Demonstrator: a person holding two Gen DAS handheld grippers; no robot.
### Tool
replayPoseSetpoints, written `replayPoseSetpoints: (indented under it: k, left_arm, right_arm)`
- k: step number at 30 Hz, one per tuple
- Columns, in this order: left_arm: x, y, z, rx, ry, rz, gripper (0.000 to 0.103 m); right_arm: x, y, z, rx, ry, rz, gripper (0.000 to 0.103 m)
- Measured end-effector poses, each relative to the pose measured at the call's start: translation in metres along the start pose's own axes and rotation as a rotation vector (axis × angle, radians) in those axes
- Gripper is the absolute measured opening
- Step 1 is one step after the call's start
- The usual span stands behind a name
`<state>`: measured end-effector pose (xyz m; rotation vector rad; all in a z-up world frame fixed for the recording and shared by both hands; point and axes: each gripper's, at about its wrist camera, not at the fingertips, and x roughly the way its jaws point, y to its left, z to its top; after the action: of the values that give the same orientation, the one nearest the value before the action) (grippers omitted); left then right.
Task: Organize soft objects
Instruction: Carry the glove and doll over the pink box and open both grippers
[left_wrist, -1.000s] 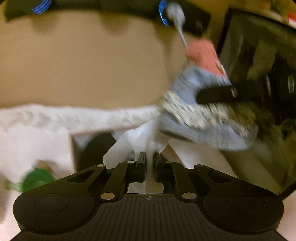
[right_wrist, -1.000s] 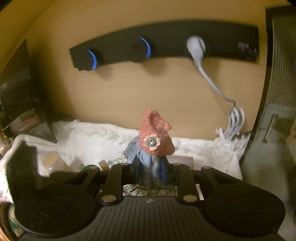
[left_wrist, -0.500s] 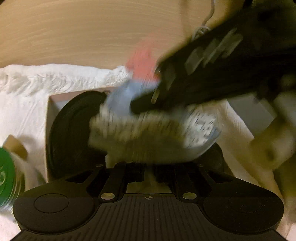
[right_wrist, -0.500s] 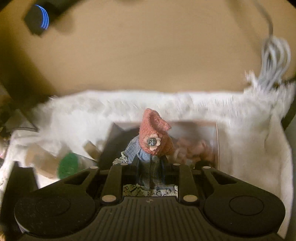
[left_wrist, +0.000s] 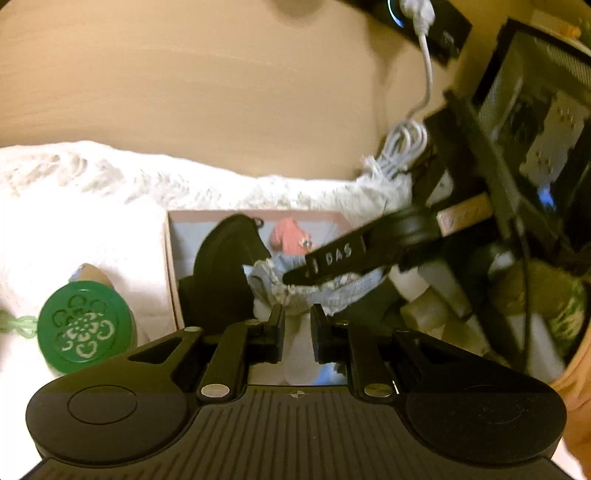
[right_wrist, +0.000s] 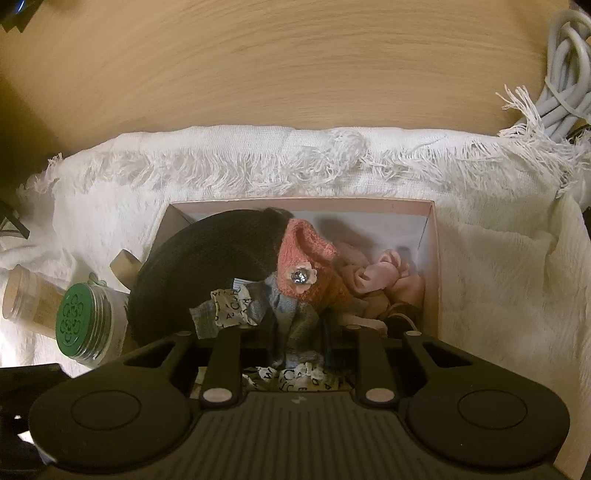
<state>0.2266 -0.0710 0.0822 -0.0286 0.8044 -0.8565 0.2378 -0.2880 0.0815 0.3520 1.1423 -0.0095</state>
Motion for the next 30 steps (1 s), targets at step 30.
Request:
replayPoseSetpoints:
  k: [30]
  left_arm:
    - [0.036,-0.007,0.001,0.027,0.144,0.128,0.021]
  right_arm:
    - [-0.008,0.004,-0.007,0.036,0.039,-0.052,0.022]
